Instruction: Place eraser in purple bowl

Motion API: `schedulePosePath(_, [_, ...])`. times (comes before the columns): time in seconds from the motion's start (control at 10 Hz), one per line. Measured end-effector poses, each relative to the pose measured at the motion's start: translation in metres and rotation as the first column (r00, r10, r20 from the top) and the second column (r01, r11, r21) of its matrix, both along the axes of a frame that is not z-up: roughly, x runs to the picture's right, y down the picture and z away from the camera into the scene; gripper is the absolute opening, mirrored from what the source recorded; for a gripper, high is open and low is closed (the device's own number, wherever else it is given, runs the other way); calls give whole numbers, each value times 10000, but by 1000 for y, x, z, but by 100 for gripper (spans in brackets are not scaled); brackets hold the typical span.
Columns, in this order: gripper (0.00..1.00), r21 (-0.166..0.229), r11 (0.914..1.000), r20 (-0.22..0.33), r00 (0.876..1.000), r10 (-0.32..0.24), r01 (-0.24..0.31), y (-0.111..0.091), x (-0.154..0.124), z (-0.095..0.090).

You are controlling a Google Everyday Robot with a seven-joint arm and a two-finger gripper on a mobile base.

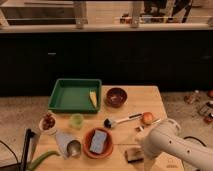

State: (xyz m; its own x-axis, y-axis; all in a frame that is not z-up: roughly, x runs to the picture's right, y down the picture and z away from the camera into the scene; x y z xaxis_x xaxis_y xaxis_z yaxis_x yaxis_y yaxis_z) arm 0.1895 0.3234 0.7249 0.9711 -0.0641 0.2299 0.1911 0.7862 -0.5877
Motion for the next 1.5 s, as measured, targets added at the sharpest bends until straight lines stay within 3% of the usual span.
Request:
schedulePosePath(0.6, [78,-316,9995,75,9999,94,-92,4,2,14])
schedulePosePath(1.0, [44,-331,9993,51,9998,177,-175,7,4,20])
schedulePosePath(1.4, [3,-412,9986,27,9994,339,-337,14,8,26])
schedulePosePath(1.5, [0,-392,9987,62,9994,336,-333,15,8,26])
